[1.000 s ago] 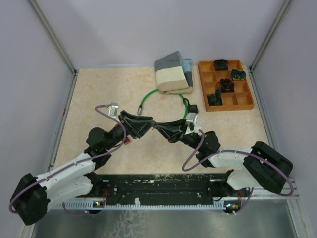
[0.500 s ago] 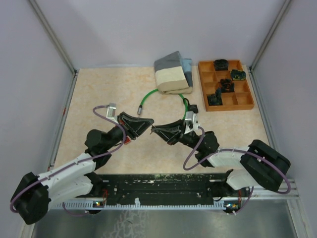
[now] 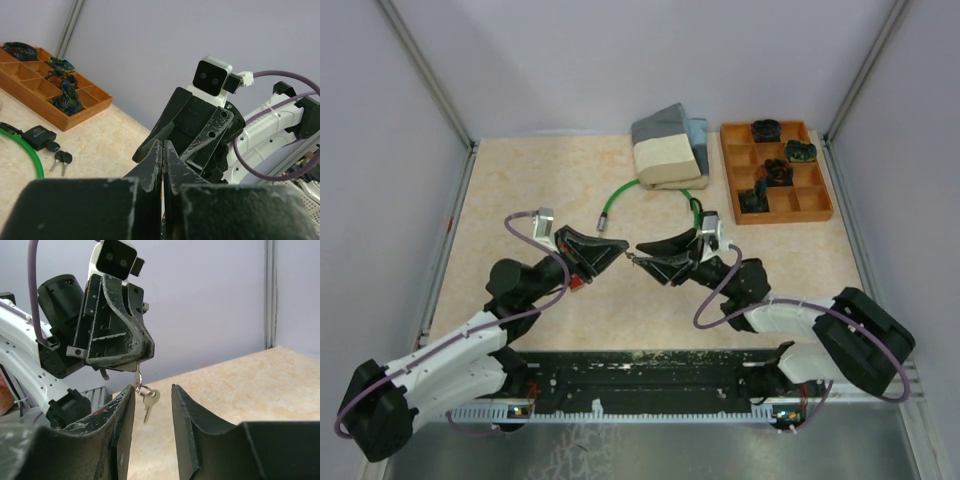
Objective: Unlock with the key
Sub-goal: Pick up the key from the center of the board.
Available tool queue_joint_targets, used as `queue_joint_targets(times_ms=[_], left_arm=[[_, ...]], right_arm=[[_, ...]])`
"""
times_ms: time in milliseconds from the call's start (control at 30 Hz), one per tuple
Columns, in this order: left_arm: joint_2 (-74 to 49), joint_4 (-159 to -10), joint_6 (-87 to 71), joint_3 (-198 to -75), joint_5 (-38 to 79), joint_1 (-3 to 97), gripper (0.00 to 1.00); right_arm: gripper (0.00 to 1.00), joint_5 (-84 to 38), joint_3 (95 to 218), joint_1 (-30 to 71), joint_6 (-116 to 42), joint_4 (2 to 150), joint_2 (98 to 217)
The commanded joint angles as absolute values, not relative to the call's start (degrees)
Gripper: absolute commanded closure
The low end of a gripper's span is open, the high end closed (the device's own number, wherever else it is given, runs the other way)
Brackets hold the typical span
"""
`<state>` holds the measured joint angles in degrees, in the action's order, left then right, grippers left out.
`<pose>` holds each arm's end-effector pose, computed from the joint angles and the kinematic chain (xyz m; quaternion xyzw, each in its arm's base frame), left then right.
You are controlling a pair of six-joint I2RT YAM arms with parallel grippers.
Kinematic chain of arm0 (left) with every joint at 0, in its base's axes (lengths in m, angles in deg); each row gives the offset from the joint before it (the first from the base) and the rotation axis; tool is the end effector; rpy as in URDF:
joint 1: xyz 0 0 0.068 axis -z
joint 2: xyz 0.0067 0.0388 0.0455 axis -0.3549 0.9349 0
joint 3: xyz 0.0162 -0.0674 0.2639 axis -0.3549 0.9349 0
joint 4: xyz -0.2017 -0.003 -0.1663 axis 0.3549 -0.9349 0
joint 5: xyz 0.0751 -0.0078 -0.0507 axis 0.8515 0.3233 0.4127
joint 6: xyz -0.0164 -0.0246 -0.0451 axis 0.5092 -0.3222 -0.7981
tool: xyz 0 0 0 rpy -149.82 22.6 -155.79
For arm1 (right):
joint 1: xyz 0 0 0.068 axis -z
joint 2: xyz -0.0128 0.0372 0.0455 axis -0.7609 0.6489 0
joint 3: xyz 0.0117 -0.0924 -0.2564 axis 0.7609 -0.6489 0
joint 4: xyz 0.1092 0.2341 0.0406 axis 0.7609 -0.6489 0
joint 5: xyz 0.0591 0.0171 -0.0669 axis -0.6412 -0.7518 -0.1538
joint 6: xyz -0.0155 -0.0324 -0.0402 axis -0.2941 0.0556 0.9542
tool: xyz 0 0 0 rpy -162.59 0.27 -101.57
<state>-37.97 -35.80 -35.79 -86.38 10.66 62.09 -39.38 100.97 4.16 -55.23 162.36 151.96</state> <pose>0.1386 -0.1367 0.2954 0.1406 0.5433 -0.5994 0.5709 0.1547 0.1776 0.2549 -0.2651 0.4476 0.5754 0.6311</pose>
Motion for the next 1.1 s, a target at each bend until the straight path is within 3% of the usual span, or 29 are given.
queue_joint_targets(times_ms=[0, 167, 467, 1067], left_arm=[[-39.9, -46.2, -30.3, -91.7, 12.0, 62.0, 1.0], [-38.8, -50.5, -29.0, -94.6, 10.7, 62.0, 1.0], [-36.5, -47.6, -29.8, -94.9, 5.7, 62.0, 1.0], [-36.5, -44.2, -29.6, -93.9, 3.8, 62.0, 1.0]], right_arm=[[0.62, -45.3, 103.1, 6.1, -54.1, 157.8, 145.5], [0.59, -48.6, 105.4, 6.6, -51.2, 148.4, 142.5], [0.6, -50.2, 106.6, 7.2, -53.0, 149.7, 143.5], [0.78, -53.0, 107.0, 9.7, -58.0, 151.7, 145.9]])
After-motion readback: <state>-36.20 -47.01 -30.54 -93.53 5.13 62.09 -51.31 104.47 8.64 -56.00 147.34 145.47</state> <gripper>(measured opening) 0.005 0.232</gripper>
